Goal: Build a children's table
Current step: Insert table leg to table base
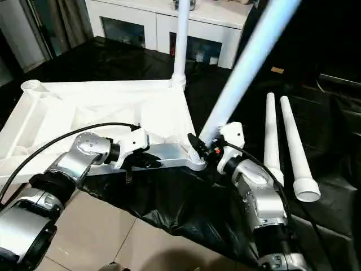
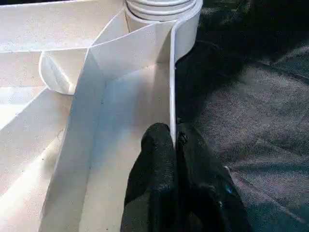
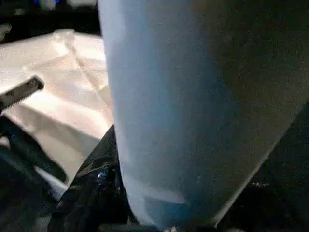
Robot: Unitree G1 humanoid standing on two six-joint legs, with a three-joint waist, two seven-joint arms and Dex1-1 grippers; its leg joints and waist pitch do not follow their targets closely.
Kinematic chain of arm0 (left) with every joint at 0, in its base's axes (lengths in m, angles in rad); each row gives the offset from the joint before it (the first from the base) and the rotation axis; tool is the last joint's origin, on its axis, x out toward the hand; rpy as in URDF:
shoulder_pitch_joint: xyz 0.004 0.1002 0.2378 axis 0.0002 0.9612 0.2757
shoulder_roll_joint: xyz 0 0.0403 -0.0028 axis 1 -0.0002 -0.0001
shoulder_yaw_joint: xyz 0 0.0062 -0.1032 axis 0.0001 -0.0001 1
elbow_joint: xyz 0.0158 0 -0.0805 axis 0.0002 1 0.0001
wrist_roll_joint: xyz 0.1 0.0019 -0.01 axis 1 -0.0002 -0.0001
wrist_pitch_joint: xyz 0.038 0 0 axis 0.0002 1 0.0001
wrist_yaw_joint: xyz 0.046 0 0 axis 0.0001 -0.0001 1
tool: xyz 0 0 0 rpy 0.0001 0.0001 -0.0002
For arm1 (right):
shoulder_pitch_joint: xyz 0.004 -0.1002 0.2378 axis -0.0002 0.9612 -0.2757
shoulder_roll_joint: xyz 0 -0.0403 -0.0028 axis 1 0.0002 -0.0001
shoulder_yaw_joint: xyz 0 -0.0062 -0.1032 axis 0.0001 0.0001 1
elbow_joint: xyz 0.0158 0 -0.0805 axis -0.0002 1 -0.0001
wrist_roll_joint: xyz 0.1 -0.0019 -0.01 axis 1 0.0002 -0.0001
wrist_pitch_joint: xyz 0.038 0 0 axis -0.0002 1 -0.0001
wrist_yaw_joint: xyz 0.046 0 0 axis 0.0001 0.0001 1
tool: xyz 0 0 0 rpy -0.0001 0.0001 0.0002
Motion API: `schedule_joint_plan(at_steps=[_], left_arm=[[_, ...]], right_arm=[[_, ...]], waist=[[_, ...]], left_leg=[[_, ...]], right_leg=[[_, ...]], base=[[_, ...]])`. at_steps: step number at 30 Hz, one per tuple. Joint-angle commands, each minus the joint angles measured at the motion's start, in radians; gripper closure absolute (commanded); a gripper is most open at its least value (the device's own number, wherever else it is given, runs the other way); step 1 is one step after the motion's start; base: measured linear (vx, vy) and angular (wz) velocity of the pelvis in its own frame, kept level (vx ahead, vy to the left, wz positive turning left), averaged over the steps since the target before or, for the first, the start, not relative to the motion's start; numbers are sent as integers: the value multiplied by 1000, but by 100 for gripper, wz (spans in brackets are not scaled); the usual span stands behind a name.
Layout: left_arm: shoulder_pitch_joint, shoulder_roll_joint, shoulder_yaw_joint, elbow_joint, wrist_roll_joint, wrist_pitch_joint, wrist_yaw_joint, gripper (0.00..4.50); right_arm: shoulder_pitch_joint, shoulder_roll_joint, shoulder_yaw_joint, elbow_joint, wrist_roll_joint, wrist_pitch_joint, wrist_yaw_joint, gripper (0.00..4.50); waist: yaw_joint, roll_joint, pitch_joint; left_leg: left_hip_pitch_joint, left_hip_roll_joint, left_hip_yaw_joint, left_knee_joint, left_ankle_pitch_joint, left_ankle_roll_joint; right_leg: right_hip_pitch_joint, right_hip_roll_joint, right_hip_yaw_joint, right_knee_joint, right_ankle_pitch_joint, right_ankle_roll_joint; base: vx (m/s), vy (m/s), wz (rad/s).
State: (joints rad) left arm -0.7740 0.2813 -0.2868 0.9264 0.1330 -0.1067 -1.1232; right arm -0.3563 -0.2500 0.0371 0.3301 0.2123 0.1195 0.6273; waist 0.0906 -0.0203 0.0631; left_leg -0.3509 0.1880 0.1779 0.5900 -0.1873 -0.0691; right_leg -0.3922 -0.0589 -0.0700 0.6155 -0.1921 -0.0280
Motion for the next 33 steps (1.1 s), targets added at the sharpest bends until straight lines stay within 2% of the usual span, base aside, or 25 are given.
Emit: schedule_joint_plan(at_steps=[1,3,4,5,6,8,10,13,14,16,17,21,23,24,27,29,32,33], left_arm=[[17,24,13,11,6,9,52,450],[17,27,11,10,8,10,47,450],[18,28,11,8,8,10,45,450],[17,33,9,3,9,5,35,450],[16,37,8,-1,9,1,25,450],[14,40,7,-2,9,-2,16,450],[10,48,3,-9,7,-11,-8,450],[3,60,-2,-20,-1,-31,-58,450],[4,64,-2,-29,-4,-32,-68,450],[3,77,-9,-47,-11,-42,-112,450],[6,90,-17,-67,-22,-48,-164,450],[11,109,-30,-89,-28,-51,-226,450],[12,117,-36,-89,-27,-59,-248,450],[12,119,-37,-87,-25,-62,-249,450],[13,118,-31,-85,-26,-61,-244,450],[9,112,-25,-78,-24,-54,-222,450],[-7,85,-1,-66,-27,-9,-149,450],[-10,79,4,-65,-29,1,-134,450]], right_arm=[[27,-23,54,71,-51,72,42,261],[16,-29,69,87,-59,72,61,261],[13,-31,74,91,-61,72,68,261],[1,-34,86,107,-66,71,90,261],[-5,-35,92,114,-65,75,106,261],[-9,-35,96,118,-62,79,121,261],[-14,-37,104,122,-56,83,154,261],[-13,-50,127,124,-41,82,214,261],[-7,-54,134,114,-37,85,229,261],[8,-68,151,95,-26,87,280,261],[22,-82,166,71,-12,94,331,261],[40,-100,187,38,0,98,390,261],[50,-107,200,20,5,102,423,261],[54,-108,205,14,6,100,432,261],[60,-103,211,5,11,101,446,261],[58,-95,206,10,12,100,440,261],[34,-59,171,49,5,76,364,261],[26,-50,160,61,1,71,338,261]], waist=[[2,-5,-58],[0,-3,-58],[0,-4,-58],[1,-10,-60],[-1,-10,-57],[0,-11,-57],[-1,-14,-45],[-1,-14,-41],[-4,-14,-27],[-4,-15,-29],[-4,-9,-17],[-6,-10,-17],[-5,-6,-12],[-5,-8,-14],[-4,-10,-14],[-4,-11,-13],[-4,-11,-5],[-4,-12,-5]], left_leg=[[5,46,-19,-76,-231,27],[10,48,-20,-78,-250,24],[9,48,-21,-78,-248,23],[7,48,-21,-77,-234,27],[4,48,-20,-79,-230,30],[7,47,-19,-78,-235,32],[4,45,-20,-82,-238,40],[6,48,-21,-85,-236,48],[3,48,-22,-90,-241,50],[6,51,-23,-92,-251,51],[4,51,-23,-96,-249,55],[5,56,-23,-98,-244,55],[8,57,-22,-99,-254,51],[9,57,-20,-98,-233,55],[8,57,-17,-98,-198,68],[7,58,-16,-100,-199,67],[10,57,-17,-105,-248,50],[15,58,-19,-106,-275,39]], right_leg=[[41,-98,57,-98,-357,-155],[40,-101,58,-103,-383,-152],[42,-101,57,-102,-378,-153],[43,-103,58,-99,-363,-155],[44,-102,58,-100,-360,-155],[42,-102,58,-104,-383,-148],[38,-102,59,-108,-405,-138],[37,-101,60,-110,-408,-132],[31,-100,60,-111,-403,-134],[34,-99,61,-108,-392,-136],[29,-99,62,-108,-373,-142],[33,-98,62,-98,-281,-180],[34,-99,62,-98,-267,-193],[36,-98,62,-95,-223,-204],[40,-98,61,-91,-168,-221],[41,-101,60,-93,-184,-223],[35,-105,62,-108,-307,-205],[31,-109,64,-115,-381,-192]], base=[[0,0,0],[0,0,0],[0,0,0],[0,0,0],[0,0,0],[0,0,0],[0,0,0],[0,0,0],[0,0,0],[0,0,0],[0,0,0],[0,0,0],[0,0,0],[0,0,0],[0,0,0],[0,0,0],[0,0,0],[0,0,0]])
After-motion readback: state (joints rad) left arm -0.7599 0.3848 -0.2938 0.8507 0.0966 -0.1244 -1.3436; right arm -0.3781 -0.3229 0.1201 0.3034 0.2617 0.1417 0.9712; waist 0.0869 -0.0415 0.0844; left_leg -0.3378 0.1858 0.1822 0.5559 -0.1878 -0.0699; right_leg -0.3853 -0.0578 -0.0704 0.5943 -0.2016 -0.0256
